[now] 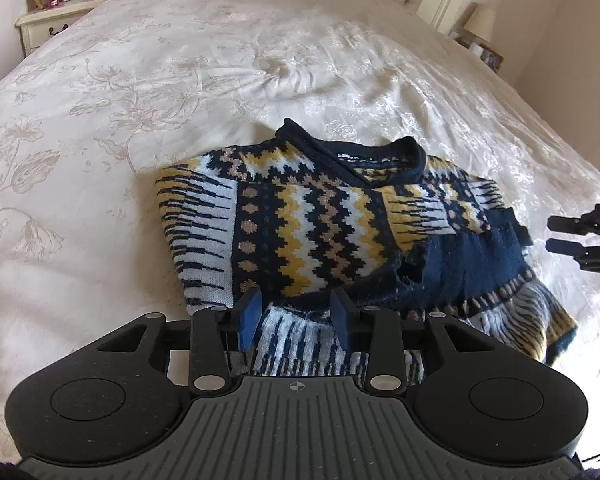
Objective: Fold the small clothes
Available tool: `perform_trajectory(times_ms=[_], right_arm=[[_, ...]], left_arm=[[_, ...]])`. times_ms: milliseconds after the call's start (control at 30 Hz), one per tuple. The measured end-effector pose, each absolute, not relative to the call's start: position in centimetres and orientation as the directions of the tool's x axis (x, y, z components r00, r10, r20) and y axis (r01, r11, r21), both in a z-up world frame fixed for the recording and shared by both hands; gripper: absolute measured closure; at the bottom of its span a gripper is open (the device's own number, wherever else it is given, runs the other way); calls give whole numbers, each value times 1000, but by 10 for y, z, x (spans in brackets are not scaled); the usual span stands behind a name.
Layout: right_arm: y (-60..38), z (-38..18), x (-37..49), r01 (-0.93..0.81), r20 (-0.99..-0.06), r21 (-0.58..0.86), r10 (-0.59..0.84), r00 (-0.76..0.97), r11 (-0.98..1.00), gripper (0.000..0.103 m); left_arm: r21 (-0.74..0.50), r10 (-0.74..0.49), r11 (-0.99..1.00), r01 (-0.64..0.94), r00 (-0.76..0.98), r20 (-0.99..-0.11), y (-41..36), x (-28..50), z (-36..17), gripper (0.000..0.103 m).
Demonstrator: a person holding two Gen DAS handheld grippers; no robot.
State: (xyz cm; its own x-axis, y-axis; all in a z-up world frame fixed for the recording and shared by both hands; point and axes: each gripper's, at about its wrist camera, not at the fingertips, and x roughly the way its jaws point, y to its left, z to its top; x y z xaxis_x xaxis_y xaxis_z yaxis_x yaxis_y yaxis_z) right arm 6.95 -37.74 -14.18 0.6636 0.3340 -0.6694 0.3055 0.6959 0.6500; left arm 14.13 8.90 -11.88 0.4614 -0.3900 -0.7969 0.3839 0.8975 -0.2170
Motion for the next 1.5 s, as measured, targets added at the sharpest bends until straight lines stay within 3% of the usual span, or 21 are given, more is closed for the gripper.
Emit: perform_trajectory(times_ms=[167, 400, 733, 1133, 1167, 1233, 1267, 1300, 1500], right_arm=[[-372, -139, 75, 190, -712, 557, 346, 611, 809, 43], [-351, -155, 93, 6, -767, 436, 368, 526, 900, 43], [-340, -160, 111, -79, -792, 370, 358, 494, 926, 40], [-338, -170, 120, -116, -804, 390, 399, 440, 914, 35], [-337, -169, 120, -117, -808, 384, 395, 438, 916, 38], [-336, -169, 121, -113, -814, 378, 388, 432, 919, 59], [-335, -169, 121, -106, -822, 366, 374, 428, 925, 81], [-335, -167, 119, -103, -825, 355, 363, 432, 929, 90], [-332, -147, 100, -109, -799, 354, 361, 480, 929, 92]], left_arm=[[-155, -346, 902, 403, 461, -817, 79, 139, -119, 61], [-66, -292, 886, 459, 442, -848, 52, 144, -124, 60], [-29, -259, 868, 496, 402, -878, 33, 181, -144, 59], [-206, -378, 853, 480, 295, -877, 28, 208, -160, 60], [-209, -375, 858, 469, 295, -879, 28, 208, -160, 60], [-214, -378, 865, 454, 308, -873, 27, 207, -160, 70], [-212, -376, 869, 447, 317, -871, 26, 205, -159, 85], [-197, -361, 878, 437, 331, -872, 26, 202, -159, 92], [-181, -348, 908, 377, 445, -825, 36, 172, -141, 97]])
